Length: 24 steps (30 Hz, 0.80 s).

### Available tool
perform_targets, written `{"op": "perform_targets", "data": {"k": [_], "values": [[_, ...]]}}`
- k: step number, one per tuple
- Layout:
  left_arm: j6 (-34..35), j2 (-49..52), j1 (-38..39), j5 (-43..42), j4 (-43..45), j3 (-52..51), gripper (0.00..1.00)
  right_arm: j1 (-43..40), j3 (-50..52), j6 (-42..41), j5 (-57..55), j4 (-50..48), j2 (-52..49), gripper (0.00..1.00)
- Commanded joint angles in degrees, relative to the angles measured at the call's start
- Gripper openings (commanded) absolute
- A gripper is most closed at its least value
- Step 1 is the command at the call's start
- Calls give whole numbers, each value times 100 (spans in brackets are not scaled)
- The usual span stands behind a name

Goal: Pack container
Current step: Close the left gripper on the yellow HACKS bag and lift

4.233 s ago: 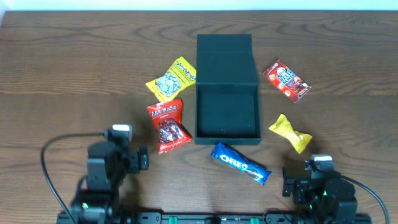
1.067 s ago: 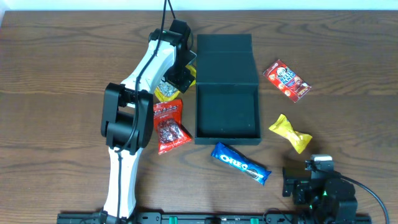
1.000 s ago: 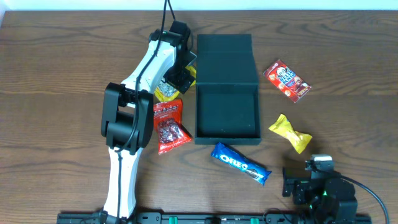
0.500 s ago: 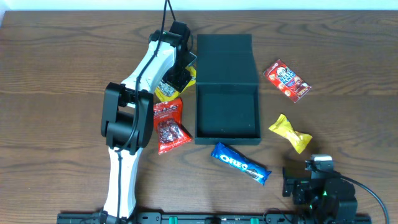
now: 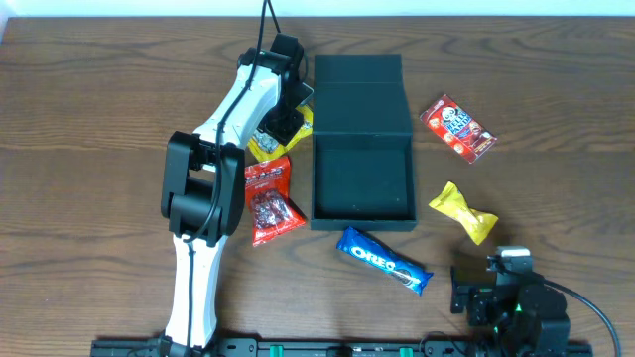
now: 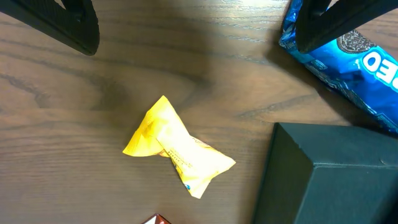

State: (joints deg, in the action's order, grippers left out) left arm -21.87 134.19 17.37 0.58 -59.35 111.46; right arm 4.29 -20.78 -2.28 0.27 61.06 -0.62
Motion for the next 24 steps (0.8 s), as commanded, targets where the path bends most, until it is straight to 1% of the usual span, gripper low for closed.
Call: {"op": "perform_targets", "data": {"k": [1,5,7,8,9,12,21,24], "values": [[11,-76,20,-20,-61,-74,58,-94,33,66,20,42,28,99],[22,-76,20,-20,-63,-74,57,-94,33,66,20,44,28,99],[22,-76,20,-20,-63,-74,53,-94,33,66,20,44,28,99],[22,-76,20,-20,-61,-74,53,-94,33,66,20,44,28,99],[22,-76,20,-20,-63,-74,49,-94,33,66,22,42,28,99],[22,-76,20,-20,-63,-74,44,-94,33,66,22,44,28,99],[24,-76,17,-20,-66,-74,40,-94,33,66,22,44,28,99],[24,-76,17,-20,-63,-74,37,-94,33,66,20,44,28,99]]}}
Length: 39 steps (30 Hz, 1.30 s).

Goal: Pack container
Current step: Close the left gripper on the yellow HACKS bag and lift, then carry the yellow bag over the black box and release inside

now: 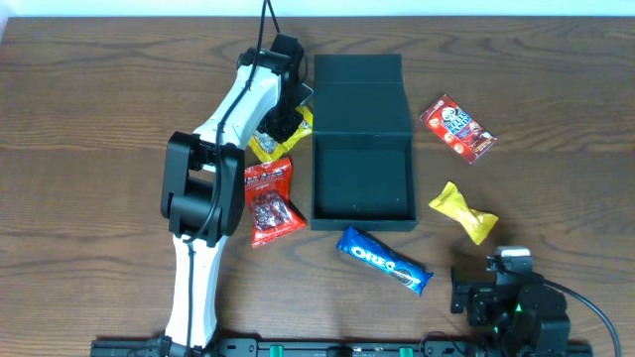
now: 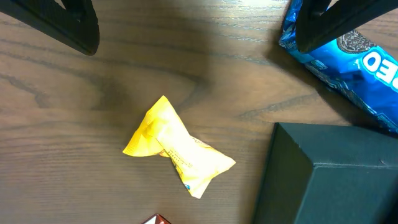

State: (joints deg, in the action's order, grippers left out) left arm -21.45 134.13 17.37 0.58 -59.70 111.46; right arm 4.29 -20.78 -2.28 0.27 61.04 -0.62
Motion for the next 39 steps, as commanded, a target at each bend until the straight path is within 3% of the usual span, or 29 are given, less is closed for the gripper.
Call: {"op": "perform_targets", "data": {"k": [1,30,39], "values": [[-17,-70,17,-20,-28,-74,37,-94,33,66,20,44,28,99],[396,-90,-63,-24,39,-72,13,-94,33,66,22,44,28,99],[697,-686,-127,-61,164,-72,7,-94,35,66,20,46,28,99]]}}
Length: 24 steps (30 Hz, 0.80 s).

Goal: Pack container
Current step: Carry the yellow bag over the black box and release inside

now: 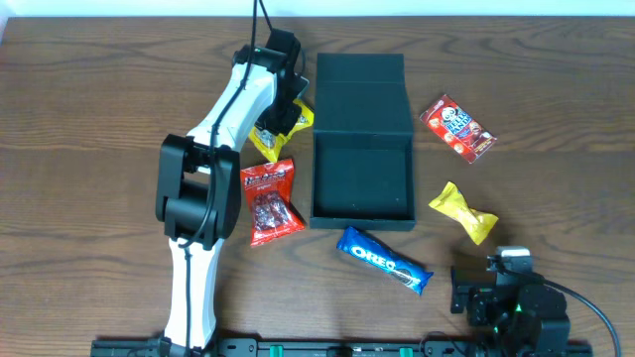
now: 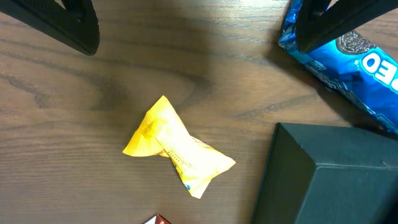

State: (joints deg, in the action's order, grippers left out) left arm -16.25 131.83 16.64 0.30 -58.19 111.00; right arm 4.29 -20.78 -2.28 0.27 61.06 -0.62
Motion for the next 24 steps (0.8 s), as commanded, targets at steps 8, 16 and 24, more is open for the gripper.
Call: {"op": "perform_targets", "data": {"k": [8,16,24], "values": [[664,-1504,-55,-11,-33,-26,6,-94,33,66,20,44,28,99],[2374,-2382,610,35,-691,-26,6,-94,33,66,22,42,28,99],[4363,-2605,1943,326,-859,-468,6,-94,33,66,20,44,28,99]]}}
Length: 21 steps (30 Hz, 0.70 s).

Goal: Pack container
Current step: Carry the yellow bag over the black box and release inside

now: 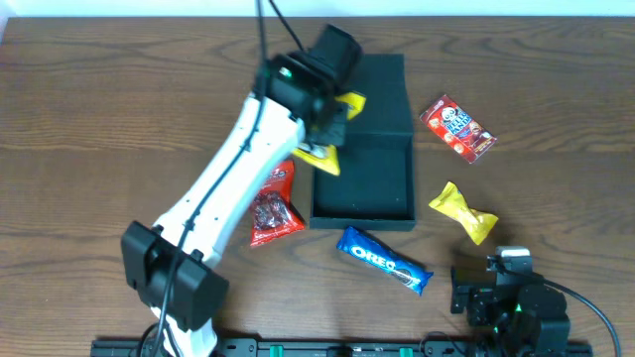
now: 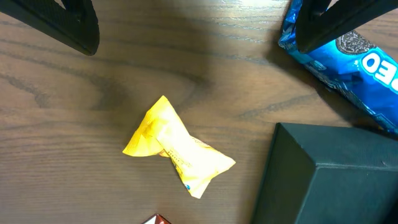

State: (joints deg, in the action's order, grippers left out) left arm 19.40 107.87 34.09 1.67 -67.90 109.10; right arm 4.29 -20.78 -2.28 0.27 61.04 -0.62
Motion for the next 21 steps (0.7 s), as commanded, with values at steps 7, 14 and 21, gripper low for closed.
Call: {"op": "perform_targets", "data": {"k": [7,14,21], "values": [[2068,-728,603,-96,977,-1650,6,-94,33,66,20,44,28,99],[2337,-623,608,-431,1703,-2214,6,-94,33,66,22,44,28,99],[2535,-345,603,-389,1888,-2417,6,-94,33,66,20,44,28,99]]}}
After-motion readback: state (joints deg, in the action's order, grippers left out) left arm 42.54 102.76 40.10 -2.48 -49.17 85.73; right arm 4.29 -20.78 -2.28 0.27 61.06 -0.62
